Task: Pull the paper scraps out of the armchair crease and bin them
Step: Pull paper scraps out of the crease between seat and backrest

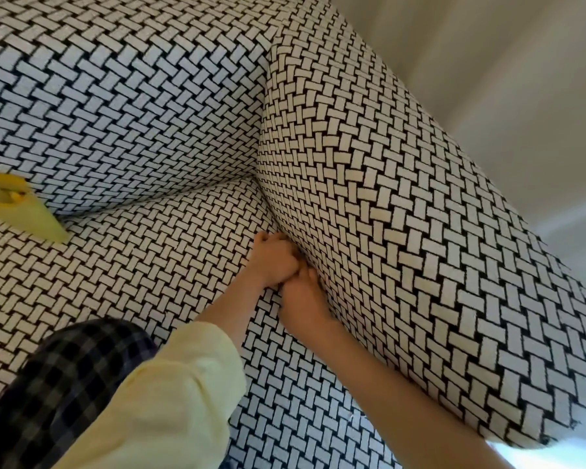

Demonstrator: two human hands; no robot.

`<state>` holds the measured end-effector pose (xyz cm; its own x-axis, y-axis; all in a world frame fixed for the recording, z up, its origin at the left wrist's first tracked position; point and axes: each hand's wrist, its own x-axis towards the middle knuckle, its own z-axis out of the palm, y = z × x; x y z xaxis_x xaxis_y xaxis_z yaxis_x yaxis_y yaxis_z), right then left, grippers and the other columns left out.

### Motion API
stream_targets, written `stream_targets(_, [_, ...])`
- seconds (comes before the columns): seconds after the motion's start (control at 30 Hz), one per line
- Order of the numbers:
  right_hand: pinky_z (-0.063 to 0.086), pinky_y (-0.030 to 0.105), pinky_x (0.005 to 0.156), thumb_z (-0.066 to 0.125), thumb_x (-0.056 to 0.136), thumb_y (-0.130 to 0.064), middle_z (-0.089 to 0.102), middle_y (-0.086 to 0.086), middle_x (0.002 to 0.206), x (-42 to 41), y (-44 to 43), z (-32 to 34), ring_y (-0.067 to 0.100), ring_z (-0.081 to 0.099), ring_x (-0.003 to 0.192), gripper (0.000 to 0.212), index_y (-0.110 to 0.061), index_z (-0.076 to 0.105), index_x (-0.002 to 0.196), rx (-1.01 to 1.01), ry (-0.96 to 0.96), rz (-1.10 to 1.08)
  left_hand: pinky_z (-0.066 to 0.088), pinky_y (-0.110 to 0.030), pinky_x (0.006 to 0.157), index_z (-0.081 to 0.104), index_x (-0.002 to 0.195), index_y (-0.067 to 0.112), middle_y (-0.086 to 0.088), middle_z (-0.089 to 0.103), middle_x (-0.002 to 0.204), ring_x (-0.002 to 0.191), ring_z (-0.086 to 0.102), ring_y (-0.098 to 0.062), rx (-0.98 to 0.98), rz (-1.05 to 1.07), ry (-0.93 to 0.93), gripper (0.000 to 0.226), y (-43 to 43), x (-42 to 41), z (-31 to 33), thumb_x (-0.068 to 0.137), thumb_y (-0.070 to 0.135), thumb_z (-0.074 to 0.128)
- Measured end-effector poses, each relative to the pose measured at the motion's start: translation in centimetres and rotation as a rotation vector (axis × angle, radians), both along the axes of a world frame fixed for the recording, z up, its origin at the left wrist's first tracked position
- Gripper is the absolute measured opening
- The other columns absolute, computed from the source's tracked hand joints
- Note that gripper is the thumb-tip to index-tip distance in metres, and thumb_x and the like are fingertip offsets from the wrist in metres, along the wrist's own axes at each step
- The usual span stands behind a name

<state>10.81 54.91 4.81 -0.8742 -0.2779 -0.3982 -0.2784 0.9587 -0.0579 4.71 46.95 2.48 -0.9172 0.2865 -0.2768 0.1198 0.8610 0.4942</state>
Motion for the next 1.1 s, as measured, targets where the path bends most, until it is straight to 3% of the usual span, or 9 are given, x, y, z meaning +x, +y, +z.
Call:
stream_targets(0.1, [0.040, 0.031, 0.101, 0.053, 0.089, -0.011, 0.037, 0.020, 0.140, -1.2, -0.8, 0.6, 0.028, 0.044, 0.124, 0.066, 0.005, 0.017, 0.141, -0.276, -0.101, -0.279, 0.033, -0.021, 0.087, 0.071, 0.091, 0.002, -0.012, 0.069, 0.097, 0.101, 0.057, -0.027, 0.406, 0.392, 0.244, 0.032, -0.9, 0.6, -0.9, 0.074, 0.002, 0.044])
stream_targets(0.17, [0.045, 0.031, 0.089, 0.051, 0.091, -0.015, 0.048, 0.018, 0.130, -2.2, -1.0, 0.9, 0.029, 0.052, 0.115, 0.059, 0.006, 0.021, 0.137, -0.294, -0.178, -0.381, 0.033, -0.026, 0.095, 0.063, 0.107, 0.002, -0.014, 0.060, 0.117, 0.116, 0.048, -0.029, 0.260, 0.405, 0.247, 0.035, -1.1, -0.7, -1.1, 0.079, 0.013, 0.045])
stream_targets(0.27, [0.040, 0.032, 0.098, 0.046, 0.094, -0.019, 0.039, 0.019, 0.139, -3.4, -1.3, 0.8, 0.028, 0.044, 0.124, 0.059, 0.007, 0.018, 0.139, -0.181, -0.257, -0.309, 0.017, -0.037, 0.111, 0.039, 0.138, 0.011, -0.004, 0.030, 0.150, 0.140, 0.018, -0.021, -0.124, 0.167, 0.139, 0.056, -1.2, -1.7, -1.4, 0.089, 0.039, 0.039])
stream_targets(0.4, [0.034, 0.029, 0.104, 0.032, 0.099, -0.017, 0.042, 0.016, 0.139, -5.2, -1.2, 1.9, 0.025, 0.042, 0.126, 0.043, 0.003, 0.032, 0.137, 0.067, -0.355, 0.000, 0.010, -0.043, 0.112, 0.029, 0.145, 0.018, -0.002, 0.024, 0.150, 0.139, 0.014, -0.024, -0.381, 0.013, 0.061, 0.061, -1.7, -3.1, -0.6, 0.093, 0.050, 0.030])
stream_targets(0.5, [0.039, 0.026, 0.097, 0.030, 0.099, -0.014, 0.051, 0.013, 0.130, -5.8, -1.1, 1.7, 0.021, 0.051, 0.105, 0.031, -0.005, 0.050, 0.121, 0.171, -0.324, 0.202, 0.006, -0.052, 0.112, 0.028, 0.146, 0.019, -0.004, 0.018, 0.151, 0.139, 0.011, -0.028, -0.507, -0.014, -0.035, 0.062, -1.4, -4.6, 0.1, 0.092, 0.050, 0.030])
stream_targets(0.6, [0.042, 0.025, 0.091, 0.031, 0.098, -0.012, 0.055, 0.011, 0.124, -5.9, -0.9, 0.9, 0.017, 0.044, 0.088, 0.030, -0.005, 0.053, 0.117, 0.233, -0.230, 0.284, 0.001, -0.056, 0.111, 0.036, 0.142, 0.023, -0.006, 0.014, 0.152, 0.140, 0.005, -0.032, -0.481, -0.031, -0.093, 0.053, -1.4, -4.7, 0.0, 0.093, 0.044, 0.030])
stream_targets(0.73, [0.038, 0.026, 0.097, 0.029, 0.100, -0.014, 0.053, 0.010, 0.127, -5.7, -0.6, 0.2, 0.020, 0.050, 0.115, 0.033, -0.004, 0.051, 0.122, 0.308, -0.074, 0.399, -0.006, -0.059, 0.110, 0.040, 0.139, 0.023, -0.009, 0.006, 0.155, 0.142, -0.003, -0.032, -0.436, -0.042, -0.150, 0.048, -1.2, -4.1, 0.5, 0.094, 0.036, 0.032])
stream_targets(0.9, [0.029, 0.029, 0.107, 0.028, 0.101, -0.013, 0.045, 0.013, 0.137, -4.9, -0.5, -1.1, 0.022, 0.042, 0.127, 0.036, -0.001, 0.042, 0.131, 0.432, 0.002, 0.466, -0.012, -0.061, 0.107, 0.032, 0.145, 0.017, -0.011, -0.005, 0.156, 0.143, -0.012, -0.030, -0.395, -0.023, -0.200, 0.052, -0.4, -3.6, 0.5, 0.094, 0.029, 0.033])
stream_targets(1.1, [0.040, 0.032, 0.101, 0.034, 0.098, -0.010, 0.037, 0.019, 0.139, -4.2, -0.9, -1.2, 0.028, 0.033, 0.129, 0.037, 0.000, 0.037, 0.134, 0.361, 0.038, 0.319, -0.016, -0.059, 0.106, 0.020, 0.148, 0.018, -0.011, -0.013, 0.156, 0.142, -0.019, -0.027, -0.331, -0.028, -0.259, 0.059, -0.8, -3.7, 1.2, 0.092, 0.023, 0.037])
